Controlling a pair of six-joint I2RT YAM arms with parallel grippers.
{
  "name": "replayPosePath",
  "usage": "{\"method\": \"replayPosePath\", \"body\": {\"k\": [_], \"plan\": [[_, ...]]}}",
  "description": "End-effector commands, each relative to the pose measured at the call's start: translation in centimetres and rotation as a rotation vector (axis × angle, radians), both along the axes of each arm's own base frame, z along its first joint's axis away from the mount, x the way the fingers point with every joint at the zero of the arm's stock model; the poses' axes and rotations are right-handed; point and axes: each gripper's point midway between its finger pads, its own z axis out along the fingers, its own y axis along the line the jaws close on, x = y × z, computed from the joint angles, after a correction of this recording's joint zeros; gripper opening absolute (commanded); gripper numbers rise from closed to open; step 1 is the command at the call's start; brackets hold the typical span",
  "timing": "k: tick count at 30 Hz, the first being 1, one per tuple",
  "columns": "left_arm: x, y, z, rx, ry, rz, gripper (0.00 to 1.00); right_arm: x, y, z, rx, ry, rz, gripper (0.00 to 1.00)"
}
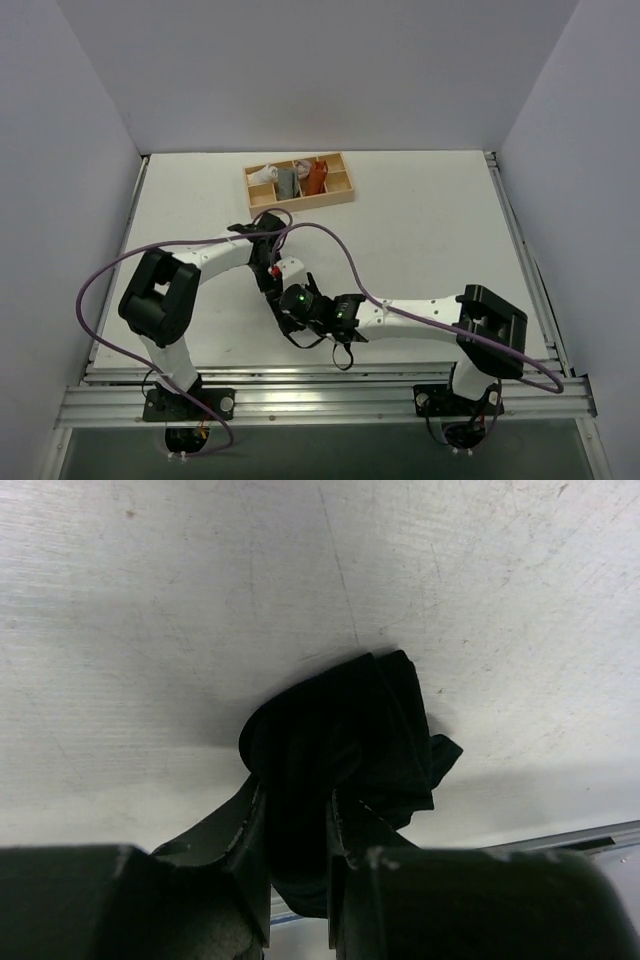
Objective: Roll the underwear
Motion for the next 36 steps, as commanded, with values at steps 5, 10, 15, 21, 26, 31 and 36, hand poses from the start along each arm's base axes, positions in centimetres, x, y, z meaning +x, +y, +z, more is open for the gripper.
{"method": "replayPosePath", "body": {"k": [5,10,15,21,26,31,36], "plan": [[-1.1,0.6,-2.4,0.055,0.100,-0.026,0.02,0.9,-0.8,-2.5,-0.281,-0.149,0.049,0.58],[-1.0,0.9,-2.3,0.064,0.100,-0.022,0.02,0.9,-0.1,-3.8,-0.339,-0.175,0.087,0.56],[-0.9,0.8,-2.5,0.066,0.102,-0.023,0.02,1.4,-0.6,-5.5,-0.378,-0.168,0.047,0.42],[0.2,1.0,-1.4,0.015,0.064,0.006,0.15,-0.1,-2.1,-8.6,-0.216,0.054,-0.002,0.00],[3.2,0.8,0.5,-0.076,-0.069,0.012,0.46,-3.1,-3.3,-11.9,0.010,0.315,-0.041,0.00],[4.7,2.6,1.4,0.003,-0.130,-0.031,0.52,-4.5,-4.2,-13.3,0.152,0.475,-0.096,0.00],[4.0,4.3,2.1,0.056,-0.182,-0.043,0.59,-5.4,-4.6,-14.7,0.207,0.582,-0.127,0.00]]}}
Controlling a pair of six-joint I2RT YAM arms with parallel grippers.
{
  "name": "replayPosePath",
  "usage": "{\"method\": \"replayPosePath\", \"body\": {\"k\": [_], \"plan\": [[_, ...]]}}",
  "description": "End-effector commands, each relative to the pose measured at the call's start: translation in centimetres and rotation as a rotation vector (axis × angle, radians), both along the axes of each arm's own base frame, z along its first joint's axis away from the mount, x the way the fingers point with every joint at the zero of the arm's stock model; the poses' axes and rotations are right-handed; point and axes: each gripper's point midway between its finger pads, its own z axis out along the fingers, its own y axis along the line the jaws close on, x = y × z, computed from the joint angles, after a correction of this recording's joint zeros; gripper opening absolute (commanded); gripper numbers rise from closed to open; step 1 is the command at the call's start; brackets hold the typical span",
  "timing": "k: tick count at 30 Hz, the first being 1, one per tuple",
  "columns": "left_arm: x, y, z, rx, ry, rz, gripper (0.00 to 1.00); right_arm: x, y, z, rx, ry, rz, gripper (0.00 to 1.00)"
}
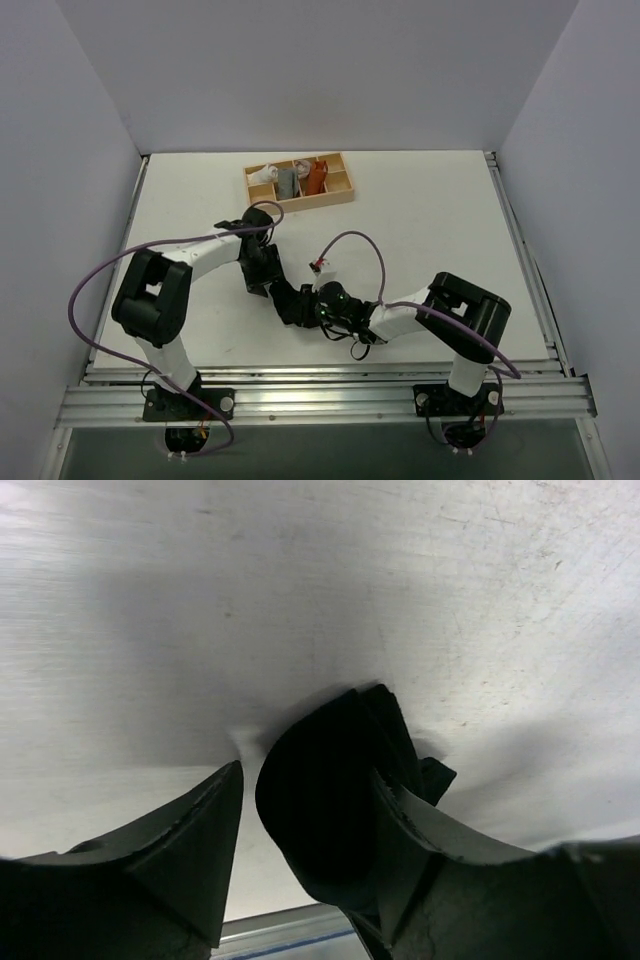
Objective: Roll the underwear
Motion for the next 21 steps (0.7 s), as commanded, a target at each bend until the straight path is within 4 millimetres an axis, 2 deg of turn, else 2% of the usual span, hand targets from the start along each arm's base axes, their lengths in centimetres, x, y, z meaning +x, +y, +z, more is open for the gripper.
{"method": "replayPosePath", "body": {"k": [1,5,11,13,17,21], "plan": [[1.9,2.1,2.3,0.057,-0.157,-0.002,0.60,-5.9,-4.7,-8.0,-0.164,0.313,0.045,0.00],[1.6,3.2,2.8,0.101,-0.188,0.005,0.63,-6.5,-4.8,-9.0,-0.122,0.376,0.030,0.00],[1.3,3.0,4.2,0.054,-0.259,0.011,0.68,-7.0,-5.3,-10.2,-0.113,0.432,0.006,0.00],[1.1,2.6,5.0,0.016,-0.288,0.010,0.68,-6.9,-5.1,-10.0,-0.082,0.441,0.001,0.00],[-0.9,2.6,4.1,-0.017,-0.261,0.004,0.68,-7.2,-5.3,-10.5,-0.061,0.471,-0.026,0.00],[-2.0,2.6,3.1,-0.031,-0.236,0.005,0.68,-7.4,-5.3,-10.6,-0.023,0.489,-0.037,0.00]]}}
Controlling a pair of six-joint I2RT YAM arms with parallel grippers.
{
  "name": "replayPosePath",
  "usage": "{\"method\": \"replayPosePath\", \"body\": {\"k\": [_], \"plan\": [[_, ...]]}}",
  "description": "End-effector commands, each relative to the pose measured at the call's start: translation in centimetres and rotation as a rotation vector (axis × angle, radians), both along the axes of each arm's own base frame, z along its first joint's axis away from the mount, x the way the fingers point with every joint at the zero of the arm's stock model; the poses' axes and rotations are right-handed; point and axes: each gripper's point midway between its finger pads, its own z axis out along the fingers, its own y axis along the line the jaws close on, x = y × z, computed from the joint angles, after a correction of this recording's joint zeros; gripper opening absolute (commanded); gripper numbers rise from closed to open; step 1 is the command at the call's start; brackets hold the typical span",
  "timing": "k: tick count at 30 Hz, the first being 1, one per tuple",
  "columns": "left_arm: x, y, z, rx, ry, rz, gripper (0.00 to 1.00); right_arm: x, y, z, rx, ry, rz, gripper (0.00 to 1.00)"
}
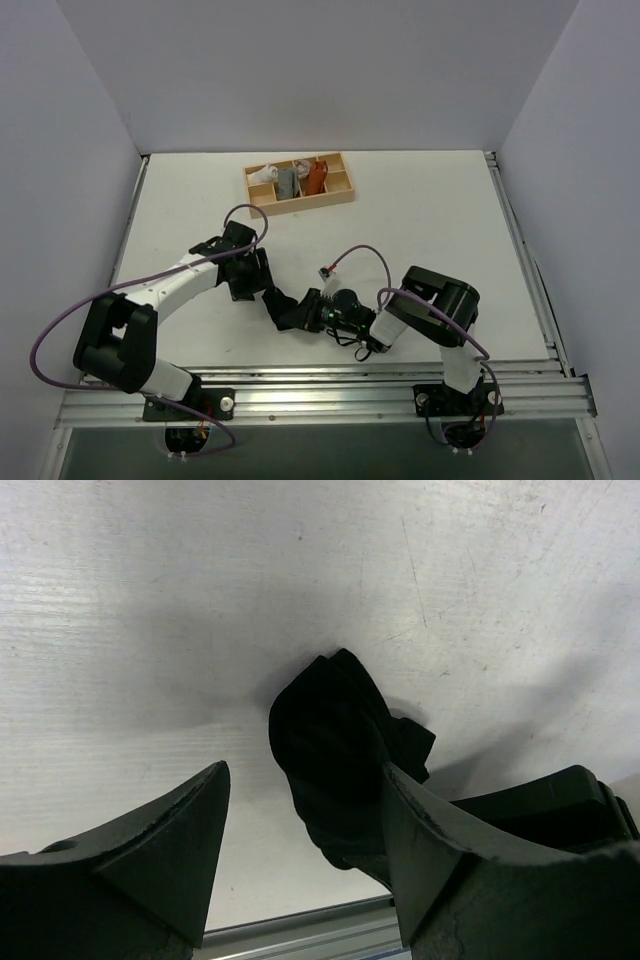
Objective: Roll the underwear
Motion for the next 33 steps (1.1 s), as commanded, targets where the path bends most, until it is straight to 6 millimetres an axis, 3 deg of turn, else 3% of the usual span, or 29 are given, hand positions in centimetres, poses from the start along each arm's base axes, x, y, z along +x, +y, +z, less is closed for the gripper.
{"method": "replayPosePath", "body": {"k": [1,5,13,17,18,21,22,23,25,28,31,33], "plan": [[0.0,-0.9,-0.1,-0.057,-0.030,-0.005,0.68,-5.6,-6.3,-10.3,-0.345,0.275,0.040,0.00],[0.4,-2.0,-0.3,-0.131,-0.058,0.032,0.69,-5.6,-6.2,-10.4,-0.332,0.290,0.031,0.00],[-1.5,-2.4,-3.3,-0.132,0.027,0.052,0.67,-5.3,-5.4,-10.1,-0.256,0.322,-0.004,0.00],[-1.1,-2.0,-3.7,-0.089,0.029,0.055,0.40,-5.4,-5.4,-9.9,-0.244,0.331,-0.007,0.00],[-1.1,-2.0,-4.0,-0.077,0.040,0.046,0.27,-5.4,-5.4,-9.7,-0.246,0.330,-0.004,0.02],[-0.5,-1.6,-4.0,-0.011,0.045,0.017,0.14,-4.7,-5.3,-8.5,-0.272,0.292,-0.011,0.20],[-0.8,-1.3,-4.0,0.016,0.054,0.012,0.13,-5.1,-6.5,-9.4,-0.357,0.317,-0.019,0.27],[-0.8,-1.2,-3.9,0.036,0.048,0.002,0.13,-4.2,-6.1,-8.0,-0.356,0.273,-0.036,0.30],[-0.5,-1.0,-3.8,0.061,0.033,-0.003,0.12,-3.9,-6.7,-7.8,-0.445,0.251,-0.030,0.37],[-0.4,-0.8,-3.8,0.096,0.020,-0.004,0.12,-2.3,-6.4,-5.0,-0.483,0.172,-0.040,0.45],[-0.6,-0.8,-4.0,0.124,0.021,-0.013,0.12,-1.6,-6.7,-3.9,-0.523,0.140,-0.046,0.50],[-0.7,-1.0,-4.0,0.141,0.021,-0.023,0.12,-0.8,-6.0,-1.9,-0.496,0.101,-0.051,0.52]]}}
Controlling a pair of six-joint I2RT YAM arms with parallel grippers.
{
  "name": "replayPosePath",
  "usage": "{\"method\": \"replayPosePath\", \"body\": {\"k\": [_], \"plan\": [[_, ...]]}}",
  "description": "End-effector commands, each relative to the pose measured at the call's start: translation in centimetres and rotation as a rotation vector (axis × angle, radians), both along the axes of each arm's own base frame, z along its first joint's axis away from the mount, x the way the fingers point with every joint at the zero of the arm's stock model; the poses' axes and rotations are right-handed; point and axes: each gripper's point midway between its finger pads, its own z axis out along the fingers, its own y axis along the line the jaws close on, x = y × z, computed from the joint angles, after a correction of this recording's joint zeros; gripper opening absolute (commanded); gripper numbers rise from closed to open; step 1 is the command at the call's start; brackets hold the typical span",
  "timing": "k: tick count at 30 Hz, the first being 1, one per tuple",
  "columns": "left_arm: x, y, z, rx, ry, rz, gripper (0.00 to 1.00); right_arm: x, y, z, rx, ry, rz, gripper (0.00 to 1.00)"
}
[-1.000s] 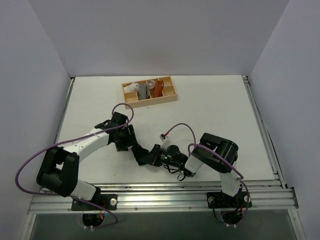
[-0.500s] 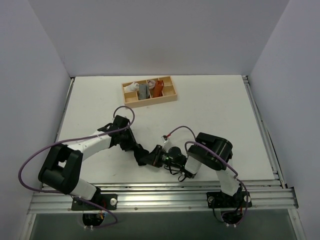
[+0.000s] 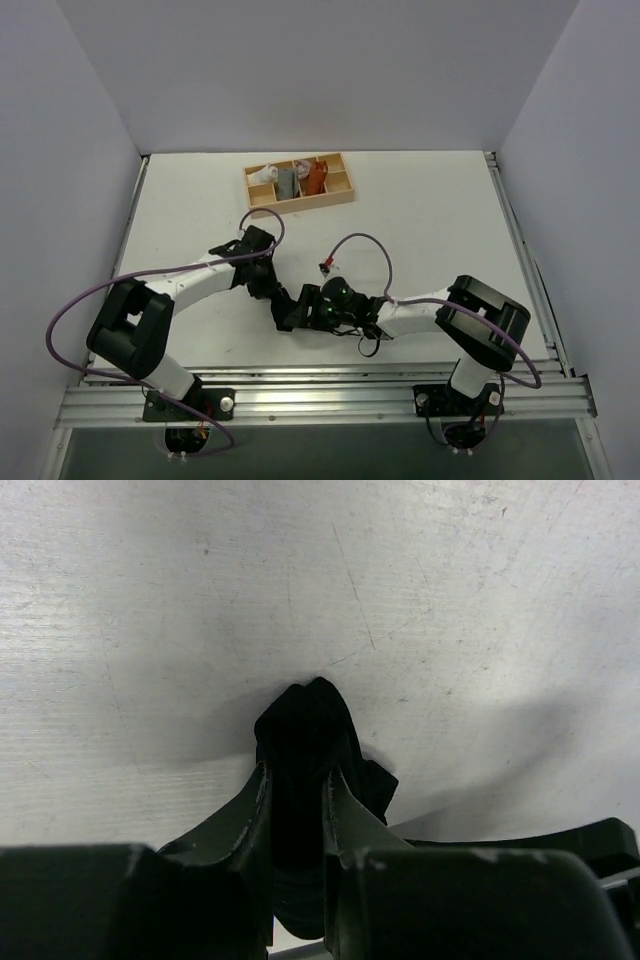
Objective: Roll the underwear
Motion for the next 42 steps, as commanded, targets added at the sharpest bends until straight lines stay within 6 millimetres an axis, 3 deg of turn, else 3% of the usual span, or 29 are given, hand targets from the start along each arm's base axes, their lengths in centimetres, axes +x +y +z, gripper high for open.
{"method": "replayPosePath", "body": {"k": [1,2,6,13,19,25,29,31,37,42], "plan": [[-1.2,2.5,-2.0,0.177,0.040,-0.020,0.12,-0.4,-4.0,-2.2,-0.246,0.004,-0.003,0.55],[-1.1,2.6,-1.8,0.189,0.029,-0.020,0.12,0.1,-3.6,-0.7,-0.218,-0.026,-0.003,0.56],[-1.2,2.6,-1.6,0.204,0.014,-0.022,0.12,1.4,-3.5,1.7,-0.171,-0.074,0.002,0.65],[-1.2,2.2,-1.7,0.226,0.021,-0.020,0.12,3.2,-1.8,2.9,-0.085,-0.109,0.105,0.72],[-1.2,1.9,-1.6,0.234,0.026,-0.011,0.12,4.1,0.7,2.1,-0.036,-0.112,0.203,0.73],[-1.3,1.9,-1.8,0.238,0.039,-0.002,0.11,4.4,1.3,-1.2,-0.093,-0.079,0.242,0.70],[-1.3,1.8,-1.7,0.242,0.047,0.004,0.11,3.8,0.7,-2.3,-0.117,-0.061,0.247,0.56],[-1.3,1.8,-1.5,0.243,0.051,0.012,0.13,2.8,-0.1,-2.9,-0.140,-0.049,0.251,0.44],[-1.7,0.9,-0.9,0.162,0.104,0.072,0.24,0.2,-2.1,-5.6,-0.222,-0.021,0.275,0.21],[-1.5,0.2,0.1,0.072,0.112,0.102,0.32,-0.4,-2.8,-6.5,-0.226,0.001,0.253,0.00]]}}
